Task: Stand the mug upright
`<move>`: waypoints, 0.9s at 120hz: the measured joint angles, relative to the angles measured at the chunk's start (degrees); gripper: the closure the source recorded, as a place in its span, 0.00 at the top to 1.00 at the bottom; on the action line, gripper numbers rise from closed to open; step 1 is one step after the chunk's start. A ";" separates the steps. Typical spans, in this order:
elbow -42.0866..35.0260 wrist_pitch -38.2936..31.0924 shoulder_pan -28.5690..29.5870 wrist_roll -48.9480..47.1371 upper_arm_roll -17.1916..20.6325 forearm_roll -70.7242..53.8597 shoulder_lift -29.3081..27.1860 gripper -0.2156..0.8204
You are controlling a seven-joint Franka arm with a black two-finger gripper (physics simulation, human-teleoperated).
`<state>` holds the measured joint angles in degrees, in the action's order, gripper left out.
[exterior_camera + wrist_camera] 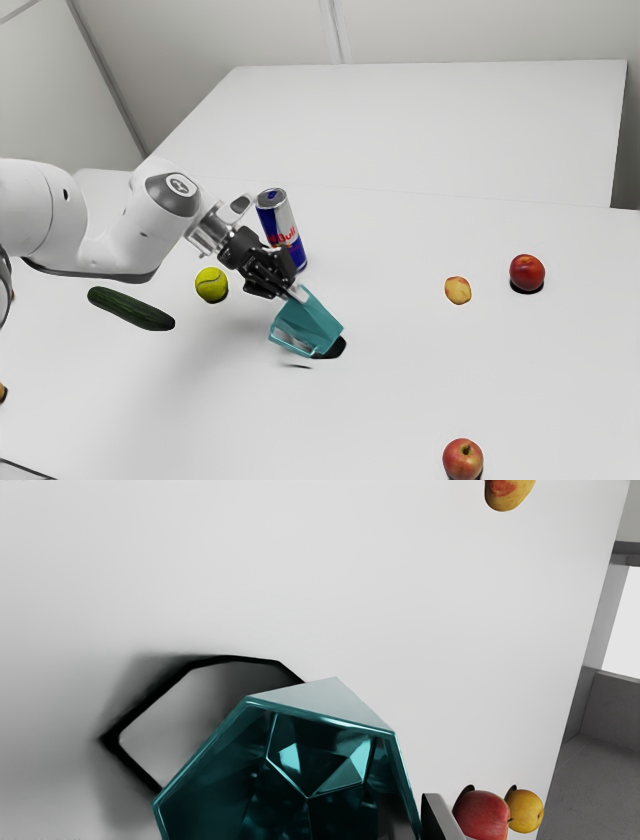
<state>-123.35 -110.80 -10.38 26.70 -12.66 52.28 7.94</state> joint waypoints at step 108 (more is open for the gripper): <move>-2.53 -13.03 -9.77 -18.14 7.84 -61.65 -10.39 0.03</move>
<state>-125.87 -123.83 -20.15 8.56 -4.83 -9.37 -2.45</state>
